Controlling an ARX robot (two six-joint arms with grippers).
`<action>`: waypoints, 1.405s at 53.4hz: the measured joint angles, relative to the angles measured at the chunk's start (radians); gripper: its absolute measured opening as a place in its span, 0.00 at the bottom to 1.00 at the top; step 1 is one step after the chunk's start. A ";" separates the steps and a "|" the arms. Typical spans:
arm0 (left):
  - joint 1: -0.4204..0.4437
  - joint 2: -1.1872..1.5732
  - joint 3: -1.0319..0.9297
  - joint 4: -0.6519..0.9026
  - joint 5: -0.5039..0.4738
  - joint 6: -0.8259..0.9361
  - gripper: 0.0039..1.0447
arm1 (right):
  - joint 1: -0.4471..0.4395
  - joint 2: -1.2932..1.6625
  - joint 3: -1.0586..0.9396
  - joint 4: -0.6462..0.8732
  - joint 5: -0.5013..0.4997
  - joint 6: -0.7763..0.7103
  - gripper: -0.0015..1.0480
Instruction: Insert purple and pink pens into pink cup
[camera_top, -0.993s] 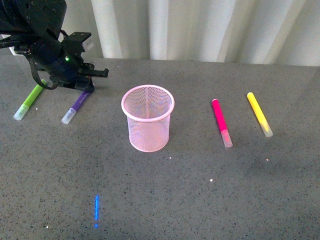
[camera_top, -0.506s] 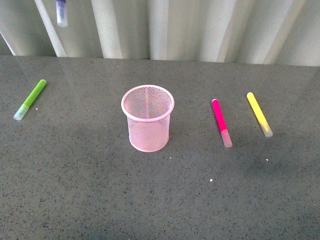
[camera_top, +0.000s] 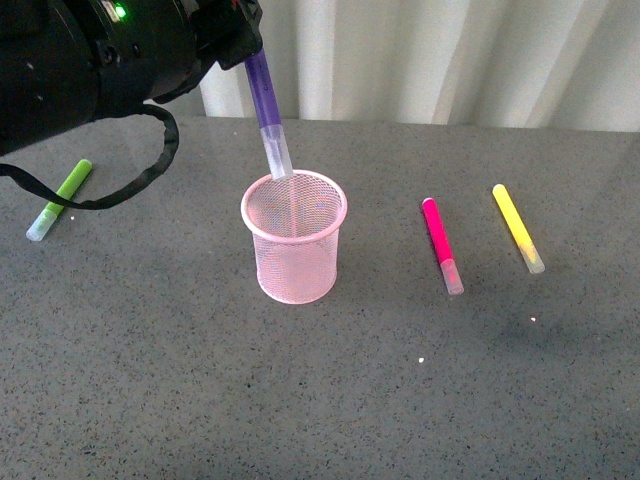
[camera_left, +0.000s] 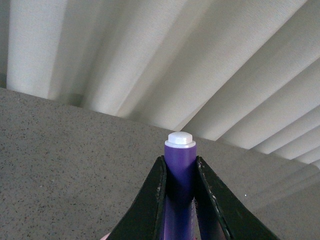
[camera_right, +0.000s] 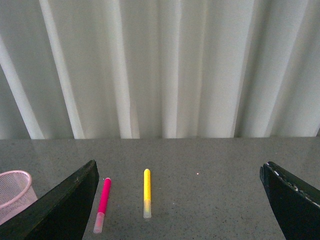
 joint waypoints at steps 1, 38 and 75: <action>0.000 0.018 0.000 0.020 -0.002 -0.005 0.12 | 0.000 0.000 0.000 0.000 0.000 0.000 0.93; 0.031 0.227 0.076 0.185 -0.063 -0.071 0.12 | 0.000 0.000 0.000 0.000 0.000 0.000 0.93; -0.029 0.229 0.002 0.219 -0.106 -0.101 0.12 | 0.000 0.000 0.000 0.000 0.000 0.000 0.93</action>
